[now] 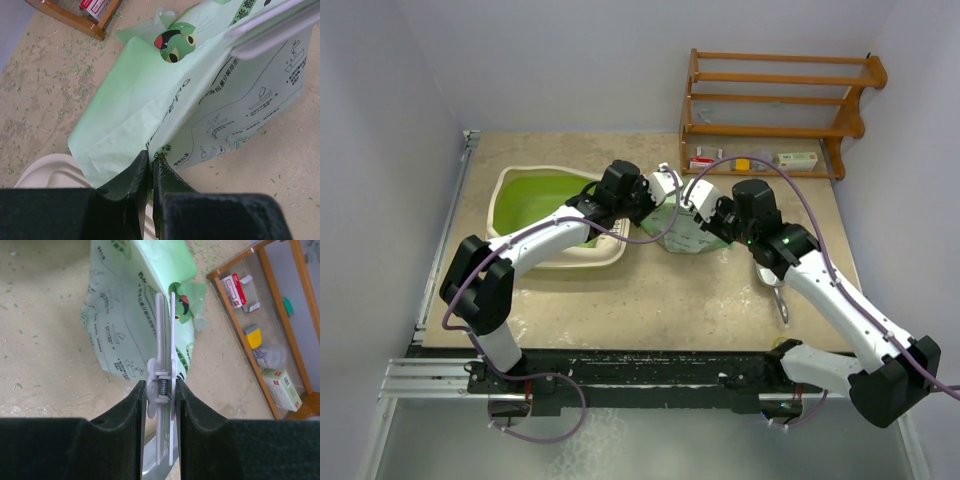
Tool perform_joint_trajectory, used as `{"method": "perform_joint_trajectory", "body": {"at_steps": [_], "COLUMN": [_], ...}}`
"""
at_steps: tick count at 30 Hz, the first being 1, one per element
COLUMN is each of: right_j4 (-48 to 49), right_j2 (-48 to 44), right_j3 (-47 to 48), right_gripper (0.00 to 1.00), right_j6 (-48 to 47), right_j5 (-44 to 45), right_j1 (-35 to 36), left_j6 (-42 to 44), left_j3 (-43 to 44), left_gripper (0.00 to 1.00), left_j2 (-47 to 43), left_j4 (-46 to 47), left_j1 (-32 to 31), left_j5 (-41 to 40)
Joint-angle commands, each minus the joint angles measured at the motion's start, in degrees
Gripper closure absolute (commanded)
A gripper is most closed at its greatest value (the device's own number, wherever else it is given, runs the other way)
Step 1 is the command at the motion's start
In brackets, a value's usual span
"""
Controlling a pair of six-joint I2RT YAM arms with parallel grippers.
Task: Fill the litter box with clean litter
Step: Remove the clamp from the cat litter bag, then place the clamp at the center of the board.
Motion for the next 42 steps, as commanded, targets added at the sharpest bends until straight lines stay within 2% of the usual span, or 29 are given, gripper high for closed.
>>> {"method": "perform_joint_trajectory", "body": {"at_steps": [1,11,14,19,29,42], "right_j4": [3.28,6.15,7.56,8.59,6.61,7.72], "right_j2": [-4.22,-8.37,-8.19,-4.71,11.37,23.82], "right_j3": [4.57,2.56,1.42,-0.62,0.88,0.25], "right_gripper": [1.0,1.0,1.0,1.0,1.0,1.0], "right_j6": [2.99,6.37,7.83,10.98,16.34,15.86], "right_j5": [8.69,16.37,16.65,11.94,-1.23,-5.5], "right_j1": [-1.0,-6.64,-13.47,-27.07,-45.93,-48.93], "left_j6": [-0.1,-0.45,-0.53,-0.76,-3.11,-7.61], "left_j3": [2.13,2.01,2.09,2.14,2.47,2.71], "left_gripper": [0.97,0.97,0.97,0.97,0.97,0.87], "left_j2": [-1.32,-1.26,-1.36,-1.55,-2.62,-1.63], "left_j4": [2.64,2.66,2.74,2.85,3.34,4.85], "left_j1": [-0.33,-0.35,-0.33,-0.31,-0.36,-0.46], "left_j5": [1.34,0.92,0.9,0.63,-2.25,-1.62]}}
